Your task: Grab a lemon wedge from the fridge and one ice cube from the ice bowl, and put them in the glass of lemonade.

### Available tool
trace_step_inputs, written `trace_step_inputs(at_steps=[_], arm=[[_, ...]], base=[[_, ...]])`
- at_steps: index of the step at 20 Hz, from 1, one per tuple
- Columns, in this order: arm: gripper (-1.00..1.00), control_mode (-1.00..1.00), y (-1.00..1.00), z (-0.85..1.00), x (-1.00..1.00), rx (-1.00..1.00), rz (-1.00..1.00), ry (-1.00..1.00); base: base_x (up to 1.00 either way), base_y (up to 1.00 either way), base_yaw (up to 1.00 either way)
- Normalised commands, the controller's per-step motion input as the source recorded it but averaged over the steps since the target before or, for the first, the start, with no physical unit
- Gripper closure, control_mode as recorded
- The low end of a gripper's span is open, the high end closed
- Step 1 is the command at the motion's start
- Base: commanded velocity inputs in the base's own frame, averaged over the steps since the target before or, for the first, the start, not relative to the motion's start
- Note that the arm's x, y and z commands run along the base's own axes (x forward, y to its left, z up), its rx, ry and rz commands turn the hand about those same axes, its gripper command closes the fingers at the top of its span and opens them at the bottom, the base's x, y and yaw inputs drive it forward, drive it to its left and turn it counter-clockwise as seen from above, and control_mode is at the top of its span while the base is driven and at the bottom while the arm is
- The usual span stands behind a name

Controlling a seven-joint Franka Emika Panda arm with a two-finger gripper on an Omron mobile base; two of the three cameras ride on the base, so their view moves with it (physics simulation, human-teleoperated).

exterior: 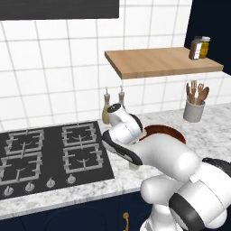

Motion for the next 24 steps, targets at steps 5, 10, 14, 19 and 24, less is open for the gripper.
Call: trace_step_inputs(at_steps=[5, 10, 14, 19, 24], arm=[[1.00, -1.00, -0.03, -0.29, 0.22, -0.11, 0.03, 0.03], [1.00, -1.00, -0.01, -0.23, 0.21, -0.03, 0.04, 0.03], [1.00, -1.00, -0.27, -0.06, -0.10, 0.00, 0.03, 0.01], [1.00, -1.00, -0.12, 0.00, -0.25, 0.00, 0.01, 0.00], [1.00, -1.00, 0.00, 0.09, -0.24, 0.00, 0.00, -0.01]], base=[[0.00, 0.00, 0.00], [0.00, 0.00, 0.00], [0.00, 0.00, 0.00], [0.00, 0.00, 0.00], [0.00, 0.00, 0.00]])
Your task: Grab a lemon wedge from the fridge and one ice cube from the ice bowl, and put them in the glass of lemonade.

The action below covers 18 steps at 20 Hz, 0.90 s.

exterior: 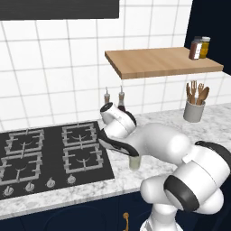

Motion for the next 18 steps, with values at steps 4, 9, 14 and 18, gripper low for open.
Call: trace_step_inputs(at_steps=[4, 9, 14, 18], arm=[[1.00, -1.00, -0.01, 0.42, -0.28, 0.00, 0.00, -0.02], [1.00, -1.00, -0.16, 0.10, -0.29, 0.00, 0.00, 0.00], [1.00, -1.00, -0.27, -0.17, -0.01, 0.00, 0.04, 0.02], [1.00, -1.00, 0.01, -0.35, 0.00, -0.02, 0.07, 0.01]], base=[[0.00, 0.00, 0.00], [0.00, 0.00, 0.00], [0.00, 0.00, 0.00], [0.00, 0.00, 0.00]])
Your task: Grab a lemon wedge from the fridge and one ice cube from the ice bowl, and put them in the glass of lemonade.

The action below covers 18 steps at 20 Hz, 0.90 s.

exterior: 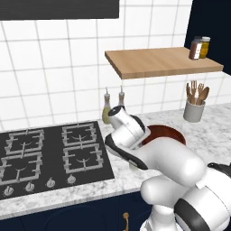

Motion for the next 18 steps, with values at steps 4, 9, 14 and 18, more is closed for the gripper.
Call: trace_step_inputs(at_steps=[4, 9, 14, 18], arm=[[1.00, -1.00, 0.01, -0.21, 0.02, -0.02, 0.04, 0.00], [1.00, -1.00, 0.00, -0.03, 0.06, 0.00, 0.01, 0.02], [1.00, -1.00, 0.11, 0.00, 0.00, -0.01, 0.00, 0.04], [1.00, -1.00, 0.18, 0.00, 0.00, -0.02, 0.00, 0.04]], base=[[0.00, 0.00, 0.00], [0.00, 0.00, 0.00], [0.00, 0.00, 0.00], [0.00, 0.00, 0.00]])
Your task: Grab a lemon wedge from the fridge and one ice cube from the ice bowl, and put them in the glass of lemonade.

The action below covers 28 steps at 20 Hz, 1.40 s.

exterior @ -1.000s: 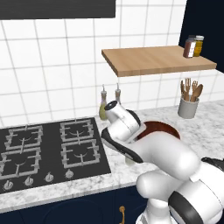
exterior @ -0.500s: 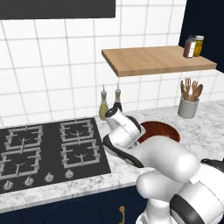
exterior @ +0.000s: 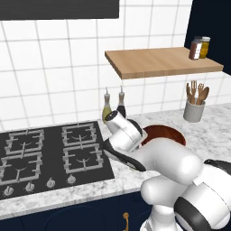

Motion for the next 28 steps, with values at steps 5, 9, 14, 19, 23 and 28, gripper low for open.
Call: trace_step_inputs(at_steps=[5, 9, 14, 19, 23, 28], arm=[[1.00, -1.00, 0.03, 0.01, 0.01, -0.01, 0.00, 0.01], [1.00, -1.00, 0.00, 0.18, 0.00, 0.00, 0.00, 0.00], [1.00, -1.00, 0.00, 0.07, 0.00, -0.01, 0.00, 0.00], [1.00, -1.00, -0.01, -0.08, 0.00, -0.04, 0.01, 0.02], [-1.00, -1.00, -0.01, -0.01, 0.00, -0.02, 0.01, 0.01], [-1.00, -1.00, -0.09, 0.01, 0.00, 0.00, 0.00, 0.00]], base=[[0.00, 0.00, 0.00], [0.00, 0.00, 0.00], [0.00, 0.00, 0.00], [0.00, 0.00, 0.00], [0.00, 0.00, 0.00], [0.00, 0.00, 0.00]])
